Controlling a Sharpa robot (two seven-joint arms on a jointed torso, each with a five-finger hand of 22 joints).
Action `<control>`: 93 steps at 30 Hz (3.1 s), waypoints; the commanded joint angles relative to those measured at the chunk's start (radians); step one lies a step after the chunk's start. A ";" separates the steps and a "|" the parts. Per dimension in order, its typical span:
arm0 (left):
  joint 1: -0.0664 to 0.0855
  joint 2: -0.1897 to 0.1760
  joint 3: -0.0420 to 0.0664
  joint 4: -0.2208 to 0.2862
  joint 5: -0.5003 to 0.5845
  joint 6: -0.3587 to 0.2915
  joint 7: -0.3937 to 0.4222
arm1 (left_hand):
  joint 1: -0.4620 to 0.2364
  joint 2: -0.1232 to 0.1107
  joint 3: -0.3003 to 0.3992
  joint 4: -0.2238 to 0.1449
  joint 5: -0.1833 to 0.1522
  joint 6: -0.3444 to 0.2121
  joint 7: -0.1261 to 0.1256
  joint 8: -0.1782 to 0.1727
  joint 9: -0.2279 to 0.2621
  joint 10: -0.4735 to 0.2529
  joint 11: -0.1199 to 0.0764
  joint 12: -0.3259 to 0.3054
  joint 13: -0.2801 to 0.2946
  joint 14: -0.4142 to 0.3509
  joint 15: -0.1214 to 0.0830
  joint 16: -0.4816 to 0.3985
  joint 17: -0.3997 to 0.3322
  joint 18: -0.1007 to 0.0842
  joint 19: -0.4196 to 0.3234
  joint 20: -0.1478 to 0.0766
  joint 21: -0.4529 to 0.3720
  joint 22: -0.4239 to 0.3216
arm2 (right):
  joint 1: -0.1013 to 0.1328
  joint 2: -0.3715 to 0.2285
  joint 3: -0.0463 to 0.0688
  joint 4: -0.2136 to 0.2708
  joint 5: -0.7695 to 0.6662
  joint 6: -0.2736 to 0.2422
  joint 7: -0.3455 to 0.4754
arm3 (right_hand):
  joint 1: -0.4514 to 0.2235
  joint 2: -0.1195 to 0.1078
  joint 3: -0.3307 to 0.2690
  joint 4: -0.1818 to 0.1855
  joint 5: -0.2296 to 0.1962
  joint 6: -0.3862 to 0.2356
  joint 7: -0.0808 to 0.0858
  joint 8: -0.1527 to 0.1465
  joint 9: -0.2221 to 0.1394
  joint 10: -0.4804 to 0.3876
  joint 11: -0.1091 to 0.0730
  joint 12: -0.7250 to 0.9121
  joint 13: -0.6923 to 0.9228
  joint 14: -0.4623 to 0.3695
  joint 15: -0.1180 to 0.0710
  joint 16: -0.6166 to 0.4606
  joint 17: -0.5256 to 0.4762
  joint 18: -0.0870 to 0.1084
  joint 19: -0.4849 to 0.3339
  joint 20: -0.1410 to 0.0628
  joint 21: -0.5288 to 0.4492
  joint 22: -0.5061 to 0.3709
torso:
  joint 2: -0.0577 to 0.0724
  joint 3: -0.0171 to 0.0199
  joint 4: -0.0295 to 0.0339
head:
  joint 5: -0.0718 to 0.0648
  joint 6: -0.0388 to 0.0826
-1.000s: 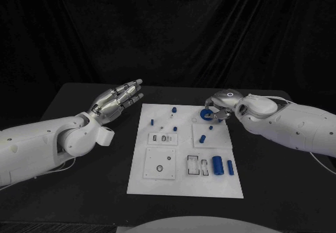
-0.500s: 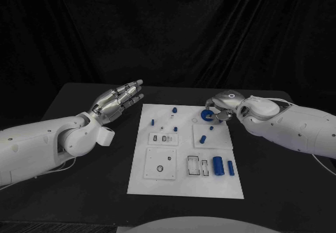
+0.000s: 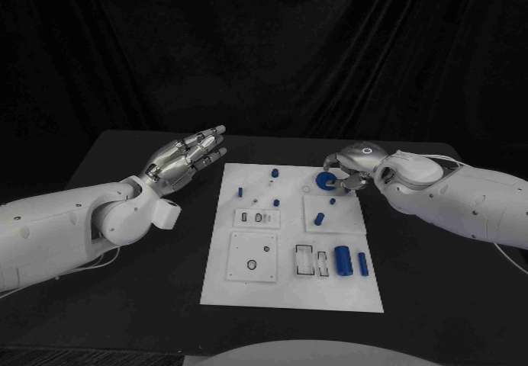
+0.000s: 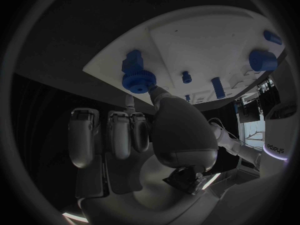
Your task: Assemble the parts on the task board
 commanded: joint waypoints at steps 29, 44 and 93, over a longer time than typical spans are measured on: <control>-0.002 0.004 0.001 -0.003 0.000 0.022 0.006 | 0.012 -0.004 0.009 -0.001 0.007 -0.007 -0.003 0.005 -0.001 0.001 0.000 0.007 0.001 -0.001 0.005 0.000 -0.001 -0.003 -0.002 0.007 -0.003 -0.002 | -0.003 0.019 0.000 -0.017 -0.002 0.073 -0.016 | 0.030 -0.013 0.025 -0.003 0.085 0.095 0.012 -0.053 -0.062 0.107 0.010 0.004 0.263 0.101 0.011 -0.005 0.247 -0.006 0.070 0.009 -0.005 0.239 | 0.000 0.0004 0.0001 | 0.000 -0.007; -0.003 0.005 0.001 -0.006 0.000 0.031 -0.002 | 0.012 -0.003 0.010 -0.001 0.007 -0.001 0.002 0.008 0.000 0.001 0.001 0.006 0.001 -0.001 0.005 0.000 -0.001 -0.003 -0.002 0.008 -0.003 -0.002 | -0.003 0.022 0.000 -0.019 -0.002 0.084 0.001 | 0.096 -0.017 0.062 -0.074 0.236 0.195 0.014 -0.019 -0.045 0.107 0.013 0.004 0.263 0.100 0.012 -0.008 0.241 -0.006 0.069 0.010 -0.007 0.239 | 0.000 0.0004 0.0000 | -0.001 -0.008; -0.004 0.006 0.001 -0.009 0.000 0.023 -0.004 | 0.013 -0.003 0.011 0.000 0.006 -0.002 0.004 0.008 0.000 0.001 0.002 0.007 0.001 0.000 0.008 0.001 -0.001 -0.002 -0.002 0.011 -0.003 -0.002 | 0.058 0.181 0.001 0.026 0.016 0.050 0.050 | 0.054 -0.026 0.078 -0.054 0.293 0.212 0.024 -0.026 -0.044 0.107 0.020 0.004 0.263 0.101 0.018 -0.006 0.243 -0.007 0.071 0.015 -0.002 0.241 | 0.000 0.0005 0.0003 | 0.001 0.083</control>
